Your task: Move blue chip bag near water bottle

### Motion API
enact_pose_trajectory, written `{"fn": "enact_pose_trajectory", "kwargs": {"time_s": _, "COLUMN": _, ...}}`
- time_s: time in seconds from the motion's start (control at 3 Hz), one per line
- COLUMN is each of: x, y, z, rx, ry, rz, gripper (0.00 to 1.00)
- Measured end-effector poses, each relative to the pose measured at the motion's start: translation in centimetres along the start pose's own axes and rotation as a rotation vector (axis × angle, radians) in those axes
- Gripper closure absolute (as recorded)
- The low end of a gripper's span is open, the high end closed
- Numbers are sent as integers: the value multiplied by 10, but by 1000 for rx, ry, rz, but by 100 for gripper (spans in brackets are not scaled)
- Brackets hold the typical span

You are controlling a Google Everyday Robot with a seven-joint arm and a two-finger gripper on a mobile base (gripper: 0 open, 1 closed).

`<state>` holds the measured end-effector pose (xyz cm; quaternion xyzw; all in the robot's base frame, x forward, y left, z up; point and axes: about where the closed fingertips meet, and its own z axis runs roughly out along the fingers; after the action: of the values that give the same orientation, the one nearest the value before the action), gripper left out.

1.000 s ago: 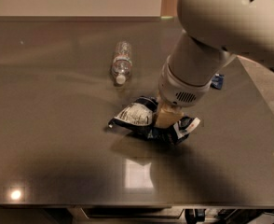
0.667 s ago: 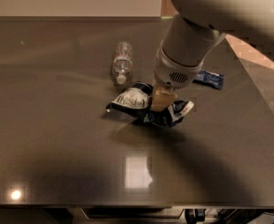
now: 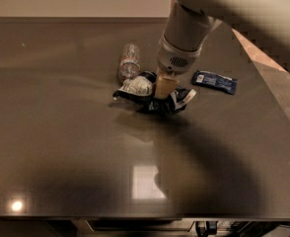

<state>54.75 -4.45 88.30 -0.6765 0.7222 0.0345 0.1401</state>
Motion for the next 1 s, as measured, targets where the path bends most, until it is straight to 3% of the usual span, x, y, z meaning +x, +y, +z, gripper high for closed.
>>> {"fn": "enact_pose_trajectory", "kwargs": {"time_s": 0.33, "x": 6, "y": -21, "z": 14, "rx": -12, "ry": 3, "rz": 21, "gripper": 57}}
{"fn": "enact_pose_trajectory", "kwargs": {"time_s": 1.0, "x": 10, "y": -29, "z": 22, "rx": -28, "ry": -7, "rz": 31, "gripper": 11}}
